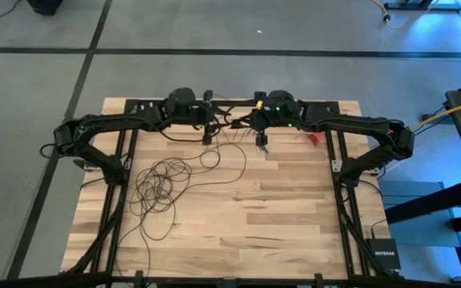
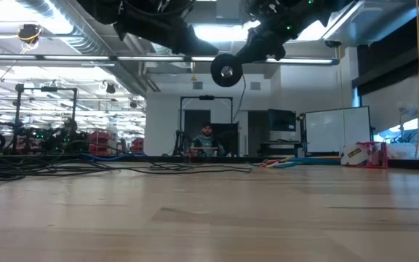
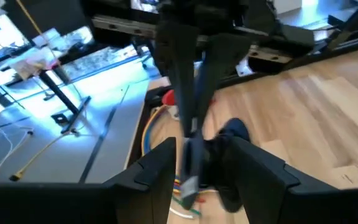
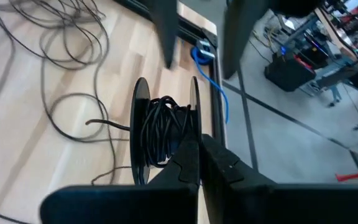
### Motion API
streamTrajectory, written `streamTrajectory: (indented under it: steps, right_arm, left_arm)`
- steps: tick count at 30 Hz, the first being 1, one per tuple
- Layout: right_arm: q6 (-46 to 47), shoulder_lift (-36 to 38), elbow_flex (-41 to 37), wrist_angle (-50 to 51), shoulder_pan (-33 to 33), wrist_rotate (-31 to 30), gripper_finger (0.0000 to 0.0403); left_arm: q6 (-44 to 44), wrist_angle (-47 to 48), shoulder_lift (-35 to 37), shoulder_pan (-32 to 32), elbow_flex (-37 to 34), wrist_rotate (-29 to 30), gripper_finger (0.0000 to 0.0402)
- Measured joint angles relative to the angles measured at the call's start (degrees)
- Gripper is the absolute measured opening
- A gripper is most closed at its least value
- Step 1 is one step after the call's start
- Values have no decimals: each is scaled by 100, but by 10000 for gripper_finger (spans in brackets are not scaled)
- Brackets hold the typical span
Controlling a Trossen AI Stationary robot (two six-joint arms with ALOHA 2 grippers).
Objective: Coiling cords
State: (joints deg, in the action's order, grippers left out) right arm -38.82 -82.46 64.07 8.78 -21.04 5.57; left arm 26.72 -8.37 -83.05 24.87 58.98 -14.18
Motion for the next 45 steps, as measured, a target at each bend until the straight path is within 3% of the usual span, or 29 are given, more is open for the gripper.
streamTrajectory:
  steps: [8, 18, 25, 31, 36, 41, 45]
  right_arm:
    - [137, 0, 0, -104, 2, 305, 3]
    - [160, 0, 0, -164, 2, 365, 4]
    - [723, 0, 29, -311, 11, 285, 44]
    - [818, 278, 683, 988, 10, -809, 102]
    - [1630, 664, 993, 2582, 4, -1074, 126]
    - [2549, 1106, 44, 2619, 93, -908, 128]
    - [2697, 1213, -1511, 792, 418, -1326, 128]
  left_arm:
    - [-74, -16, -13, -49, -43, 27, 123]
    - [-29, 29, -91, -40, -43, 19, 9]
    - [33, -21, -133, -55, -43, 37, 3]
    - [-79, 17, -133, -53, -41, 306, 2]
    - [-176, 9, -106, -61, -41, 346, 2]
    - [-362, -152, 18, -55, -41, 486, 2]
    - [-552, -493, 31, -55, -41, 503, 2]
